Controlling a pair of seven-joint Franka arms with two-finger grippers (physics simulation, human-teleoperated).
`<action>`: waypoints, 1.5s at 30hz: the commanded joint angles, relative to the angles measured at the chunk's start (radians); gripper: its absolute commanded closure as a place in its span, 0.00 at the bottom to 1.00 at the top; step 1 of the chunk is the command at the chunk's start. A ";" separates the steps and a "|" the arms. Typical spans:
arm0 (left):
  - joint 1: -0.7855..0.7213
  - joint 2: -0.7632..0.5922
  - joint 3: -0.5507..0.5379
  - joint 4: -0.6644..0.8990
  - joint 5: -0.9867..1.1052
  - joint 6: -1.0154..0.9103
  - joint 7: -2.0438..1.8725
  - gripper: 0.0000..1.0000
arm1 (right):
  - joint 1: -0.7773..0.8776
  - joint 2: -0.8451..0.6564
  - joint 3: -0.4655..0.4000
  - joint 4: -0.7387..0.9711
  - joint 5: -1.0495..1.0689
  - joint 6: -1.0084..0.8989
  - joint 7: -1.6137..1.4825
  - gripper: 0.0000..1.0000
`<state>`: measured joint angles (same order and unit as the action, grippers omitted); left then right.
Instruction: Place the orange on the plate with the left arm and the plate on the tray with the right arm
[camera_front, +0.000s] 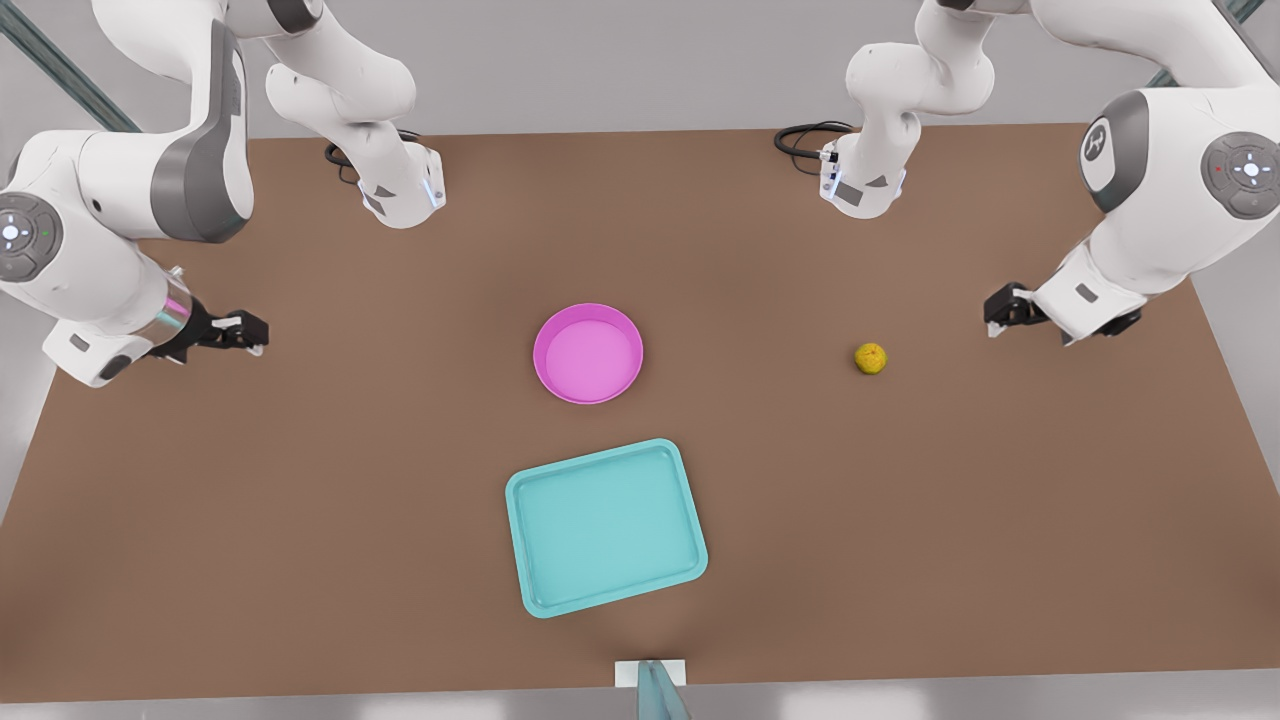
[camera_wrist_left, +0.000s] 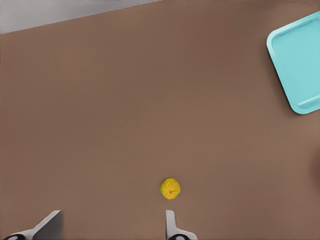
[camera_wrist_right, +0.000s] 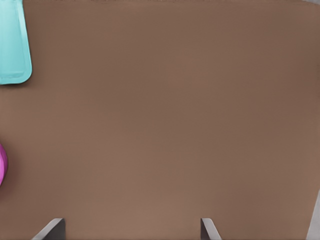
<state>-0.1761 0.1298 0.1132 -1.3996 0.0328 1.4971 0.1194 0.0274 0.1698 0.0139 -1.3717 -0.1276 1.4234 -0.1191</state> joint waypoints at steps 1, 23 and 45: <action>0.000 0.004 0.000 -0.001 0.001 0.032 0.048 0.00 | -0.001 -0.001 0.000 -0.001 0.000 0.026 -0.042 0.00; -0.091 0.197 -0.001 -0.865 -0.007 0.750 -0.188 0.00 | -0.001 0.014 0.000 -0.006 0.000 0.026 -0.040 0.00; -0.089 0.280 -0.001 -0.860 -0.008 0.799 -0.192 0.45 | -0.003 0.019 0.000 -0.009 0.000 0.026 -0.042 0.00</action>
<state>-0.2655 0.4106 0.1120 -2.2598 0.0376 2.2977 -0.0500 0.0244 0.1895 0.0136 -1.3811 -0.1279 1.4499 -0.1568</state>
